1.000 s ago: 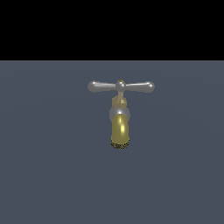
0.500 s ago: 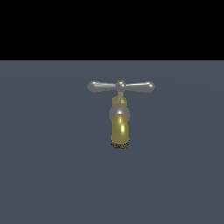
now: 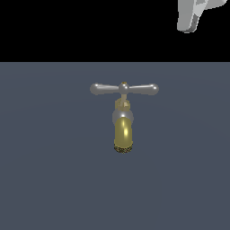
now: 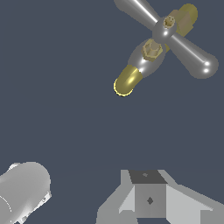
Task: Turn on the faucet by rotating a designated handle.
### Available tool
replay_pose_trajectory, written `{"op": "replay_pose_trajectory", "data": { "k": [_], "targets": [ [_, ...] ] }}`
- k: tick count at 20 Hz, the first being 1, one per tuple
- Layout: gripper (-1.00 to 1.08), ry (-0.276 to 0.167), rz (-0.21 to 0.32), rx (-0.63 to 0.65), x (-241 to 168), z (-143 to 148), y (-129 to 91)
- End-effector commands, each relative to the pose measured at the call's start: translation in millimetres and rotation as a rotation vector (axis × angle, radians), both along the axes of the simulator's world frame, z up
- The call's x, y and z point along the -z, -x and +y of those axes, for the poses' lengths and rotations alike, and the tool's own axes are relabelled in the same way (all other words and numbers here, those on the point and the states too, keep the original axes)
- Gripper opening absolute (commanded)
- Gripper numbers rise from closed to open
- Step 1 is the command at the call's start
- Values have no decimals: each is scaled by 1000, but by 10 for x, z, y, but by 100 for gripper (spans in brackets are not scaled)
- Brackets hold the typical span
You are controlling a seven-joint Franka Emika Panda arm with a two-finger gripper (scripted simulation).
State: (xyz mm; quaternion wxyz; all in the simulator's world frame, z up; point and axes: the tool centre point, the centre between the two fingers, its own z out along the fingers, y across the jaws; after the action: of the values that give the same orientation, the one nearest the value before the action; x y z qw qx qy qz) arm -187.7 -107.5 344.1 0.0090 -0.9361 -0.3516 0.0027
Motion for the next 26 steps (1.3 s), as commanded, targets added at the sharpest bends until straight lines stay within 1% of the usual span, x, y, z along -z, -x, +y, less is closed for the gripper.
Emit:
{"op": "replay_pose_trajectory", "data": {
  "k": [1,13,26],
  "targets": [
    [-100,2,-1,-58,102,-61,-78],
    [-100,9,-6,-318,561,-268,-486],
    [-100,14,-11,-575,1007,-350,-937]
  ]
}}
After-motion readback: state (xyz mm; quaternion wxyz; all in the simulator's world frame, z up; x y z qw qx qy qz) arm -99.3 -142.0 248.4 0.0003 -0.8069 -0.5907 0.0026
